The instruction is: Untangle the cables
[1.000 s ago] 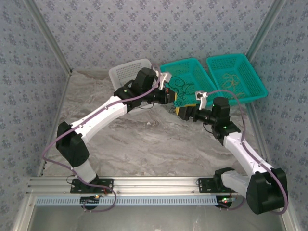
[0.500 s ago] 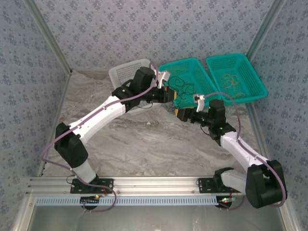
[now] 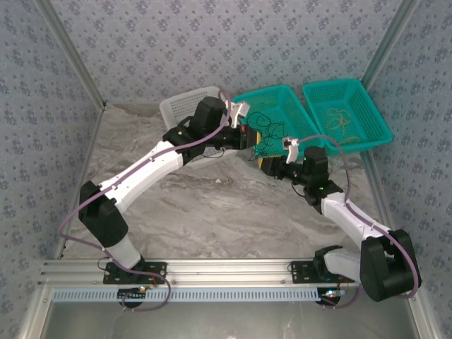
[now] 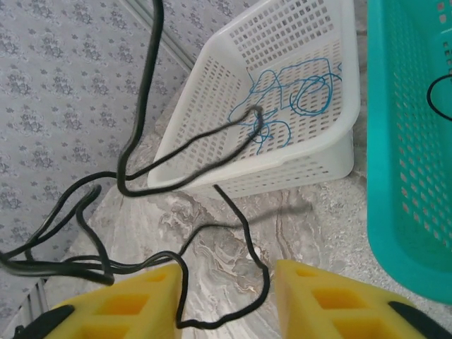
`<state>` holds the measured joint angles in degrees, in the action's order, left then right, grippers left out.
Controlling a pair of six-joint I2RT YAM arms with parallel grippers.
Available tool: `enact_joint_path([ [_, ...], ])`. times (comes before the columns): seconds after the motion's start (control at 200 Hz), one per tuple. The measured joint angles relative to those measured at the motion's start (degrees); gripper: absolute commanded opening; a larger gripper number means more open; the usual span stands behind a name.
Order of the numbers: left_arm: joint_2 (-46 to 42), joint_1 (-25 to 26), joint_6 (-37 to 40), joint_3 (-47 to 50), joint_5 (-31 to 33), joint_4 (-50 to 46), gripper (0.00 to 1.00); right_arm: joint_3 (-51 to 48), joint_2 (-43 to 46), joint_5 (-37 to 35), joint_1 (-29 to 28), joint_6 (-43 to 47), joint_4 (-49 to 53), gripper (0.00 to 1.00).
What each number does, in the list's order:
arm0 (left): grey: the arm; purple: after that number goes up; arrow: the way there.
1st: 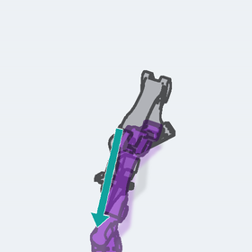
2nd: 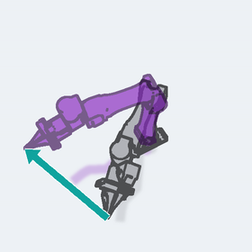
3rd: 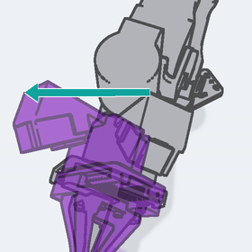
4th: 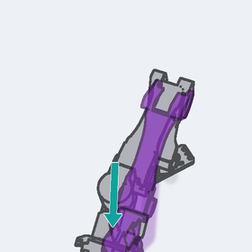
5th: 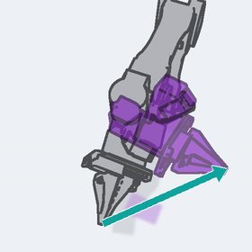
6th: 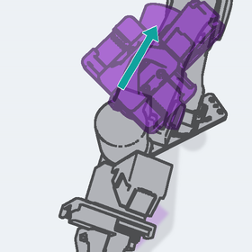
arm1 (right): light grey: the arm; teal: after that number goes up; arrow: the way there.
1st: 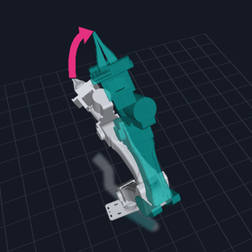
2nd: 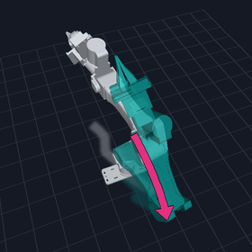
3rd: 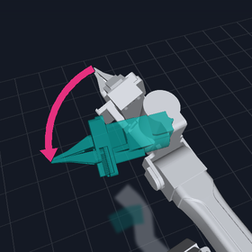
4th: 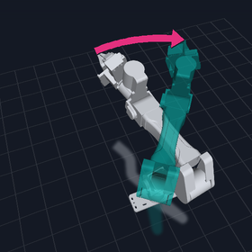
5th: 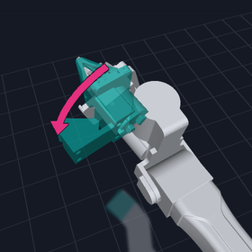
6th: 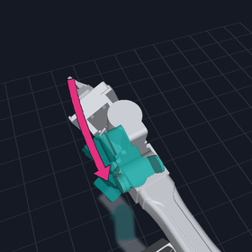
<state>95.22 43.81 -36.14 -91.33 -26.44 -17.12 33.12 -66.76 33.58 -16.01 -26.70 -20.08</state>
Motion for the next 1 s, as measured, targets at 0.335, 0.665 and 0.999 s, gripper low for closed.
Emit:
enact_joint_path([
  [0.335, -4.57, -1.68, -1.62, 6.27, 2.36, 2.73, 0.00, -1.88, 3.93, -8.50, 1.11, -1.99, 1.53, 0.00],
  [0.665, -15.41, -4.90, -5.99, 19.45, 12.76, 9.81, 0.00, -4.85, 6.32, -12.94, 9.49, -4.74, 6.38, 0.00],
  [0.999, -15.39, -4.81, -5.27, 18.18, 16.17, 9.64, 0.00, -5.55, 9.64, -18.21, 7.76, -5.25, 7.87, 0.00],
])
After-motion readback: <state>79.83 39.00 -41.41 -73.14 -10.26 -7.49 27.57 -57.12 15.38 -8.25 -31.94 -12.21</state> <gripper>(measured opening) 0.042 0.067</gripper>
